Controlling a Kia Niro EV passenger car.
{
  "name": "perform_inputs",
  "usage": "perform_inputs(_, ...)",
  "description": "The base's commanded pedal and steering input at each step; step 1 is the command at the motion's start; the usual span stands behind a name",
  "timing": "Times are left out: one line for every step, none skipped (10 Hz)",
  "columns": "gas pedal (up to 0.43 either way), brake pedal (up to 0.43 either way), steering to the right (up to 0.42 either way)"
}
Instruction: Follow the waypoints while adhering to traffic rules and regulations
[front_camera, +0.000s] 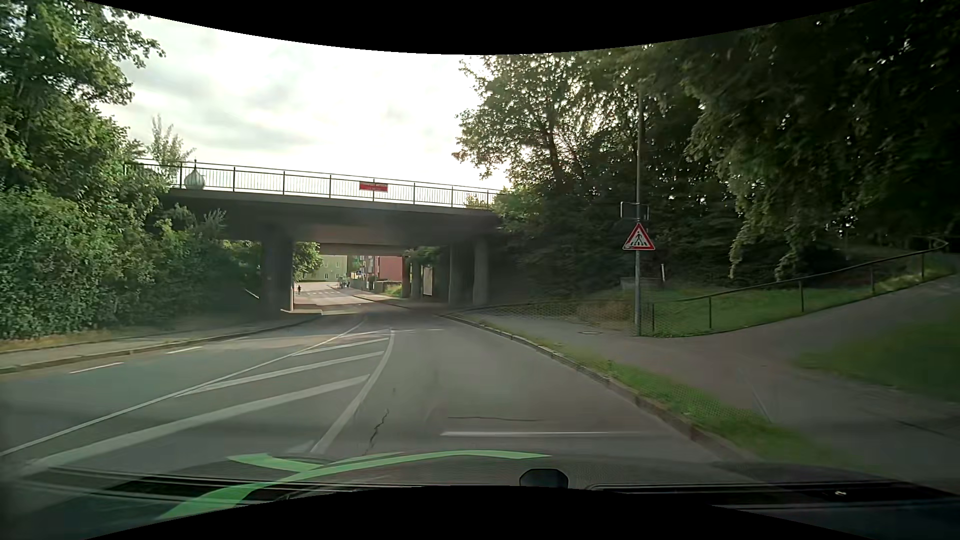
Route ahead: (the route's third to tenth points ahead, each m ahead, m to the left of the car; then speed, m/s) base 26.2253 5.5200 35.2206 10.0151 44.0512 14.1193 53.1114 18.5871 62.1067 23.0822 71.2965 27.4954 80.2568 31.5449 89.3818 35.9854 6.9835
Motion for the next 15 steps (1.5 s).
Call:
perform_inputs(0.059, 0.0, -0.076)
perform_inputs(0.059, 0.0, -0.076)
perform_inputs(0.067, 0.0, -0.076)
perform_inputs(0.067, 0.0, -0.076)
perform_inputs(0.079, 0.0, -0.076)
perform_inputs(0.087, 0.0, -0.076)
perform_inputs(0.087, 0.0, -0.075)
perform_inputs(0.087, 0.0, -0.075)
perform_inputs(0.087, 0.0, -0.075)
perform_inputs(0.087, 0.0, -0.075)
perform_inputs(0.087, 0.0, -0.074)
perform_inputs(0.087, 0.0, -0.072)
perform_inputs(0.087, 0.0, -0.069)
perform_inputs(0.087, 0.0, -0.062)
perform_inputs(0.087, 0.0, -0.056)
